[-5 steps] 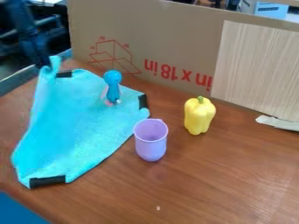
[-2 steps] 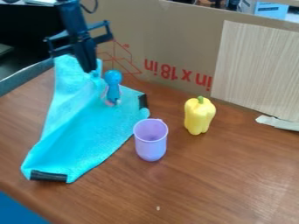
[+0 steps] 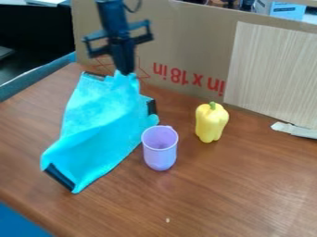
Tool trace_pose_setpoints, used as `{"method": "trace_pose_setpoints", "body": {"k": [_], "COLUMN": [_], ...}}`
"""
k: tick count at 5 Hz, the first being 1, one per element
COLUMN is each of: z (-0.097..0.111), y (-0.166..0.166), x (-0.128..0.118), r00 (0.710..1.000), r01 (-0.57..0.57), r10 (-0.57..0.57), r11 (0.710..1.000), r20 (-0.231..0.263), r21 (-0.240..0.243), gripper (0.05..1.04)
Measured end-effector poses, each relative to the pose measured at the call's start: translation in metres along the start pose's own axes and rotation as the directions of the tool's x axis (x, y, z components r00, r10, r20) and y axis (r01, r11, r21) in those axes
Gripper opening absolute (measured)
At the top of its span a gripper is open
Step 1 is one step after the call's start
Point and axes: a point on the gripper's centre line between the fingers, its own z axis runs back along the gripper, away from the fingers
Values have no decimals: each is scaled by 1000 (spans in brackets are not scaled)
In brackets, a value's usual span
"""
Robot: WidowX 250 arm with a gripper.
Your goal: Fold the cloth from bottom left to top right
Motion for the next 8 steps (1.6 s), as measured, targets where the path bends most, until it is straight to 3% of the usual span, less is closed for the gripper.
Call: {"method": "trace_pose_setpoints", "body": {"k": [2, 3, 4, 5, 6, 7, 8], "z": [-33, -46, -47, -47, -42, -11, 24], "y": [-36, -41, -43, -40, -33, -23, 6], "x": [-9, -10, -9, -12, -13, -9, 10], "r00": [998, 997, 996, 998, 1000, 1000, 1000], "r01": [-27, -38, -30, -13, -6, -2, 5], "r10": [24, 33, 23, 7, 3, 2, -6], "r11": [998, 996, 996, 995, 994, 998, 999], "r20": [53, 72, 82, 57, 27, 9, 27], "r21": [54, 83, 79, 95, 108, 69, 34], "gripper": [67, 203, 453, 760, 995, 1001, 1000]}}
